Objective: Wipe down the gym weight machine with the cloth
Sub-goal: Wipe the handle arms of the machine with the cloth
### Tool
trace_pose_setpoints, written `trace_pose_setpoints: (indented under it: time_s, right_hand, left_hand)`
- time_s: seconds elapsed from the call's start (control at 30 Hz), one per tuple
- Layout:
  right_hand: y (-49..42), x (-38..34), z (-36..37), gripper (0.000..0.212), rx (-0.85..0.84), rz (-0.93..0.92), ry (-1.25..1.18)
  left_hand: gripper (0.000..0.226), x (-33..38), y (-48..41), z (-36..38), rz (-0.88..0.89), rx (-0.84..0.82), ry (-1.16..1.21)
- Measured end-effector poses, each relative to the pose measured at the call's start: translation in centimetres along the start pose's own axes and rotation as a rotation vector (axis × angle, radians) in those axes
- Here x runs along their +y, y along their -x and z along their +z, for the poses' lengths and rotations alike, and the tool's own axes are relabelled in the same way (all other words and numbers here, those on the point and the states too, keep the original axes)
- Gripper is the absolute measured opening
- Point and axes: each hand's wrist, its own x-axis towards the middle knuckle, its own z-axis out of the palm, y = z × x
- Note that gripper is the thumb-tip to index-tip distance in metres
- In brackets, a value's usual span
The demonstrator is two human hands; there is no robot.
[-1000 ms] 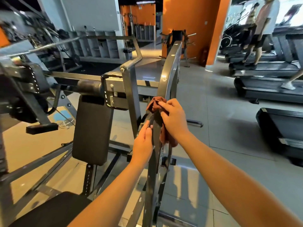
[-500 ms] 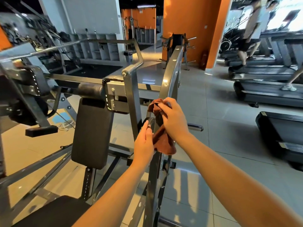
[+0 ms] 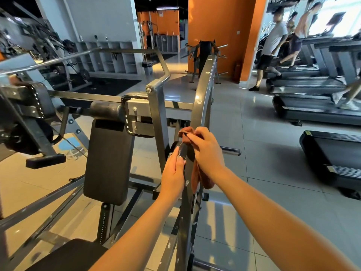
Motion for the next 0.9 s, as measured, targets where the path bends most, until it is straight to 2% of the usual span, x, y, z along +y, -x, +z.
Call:
trace_pose_setpoints:
  time_s: [0.13,0.23,0.37,0.47,0.57,0.67,0.77,0.9]
  right_hand:
    - [5.2,0.3,1.2,0.027,-0.114,-0.07,-0.001]
    - [5.3,0.1,0.7,0.025,-0.167,-0.05,-0.021]
    - [-0.2,0.4,-1.2,0.025,-0.018,0.049,-0.086]
    - [-1.9,0.5,-1.6,0.025,0.045,0.093,-0.152]
    - [0.7,1.2,-0.7,0.026,-0.082,-0.049,-0.146]
    - [1.3,2.5,-0.9,0.029,-0.156,-0.143,-0.207]
    - [-3.6,3.3,-2.8,0.033,-0.064,-0.083,-0.328]
    - [-10.5,4.9,-5.3,0.037,0.013,-0.005,-0.383]
  left_hand:
    - [0.048,-0.1,0.4,-0.1,-0.037,-0.009,0.032]
    - [0.043,0.3,0.8,-0.1,-0.024,-0.042,0.012]
    - [0.037,1.5,0.2,0.2,0.055,-0.051,-0.034]
    - [0.05,2.7,-0.7,0.6,0.067,0.002,-0.045]
    - [0.039,3.9,-1.5,1.4,0.096,0.063,0.002]
    - [0.04,4.8,-2.3,2.6,0.062,0.14,-0.012]
    - [0.038,5.8,-4.1,4.0,0.173,0.22,-0.07]
    - [0.037,9.2,-7.5,6.0,0.183,0.385,-0.058]
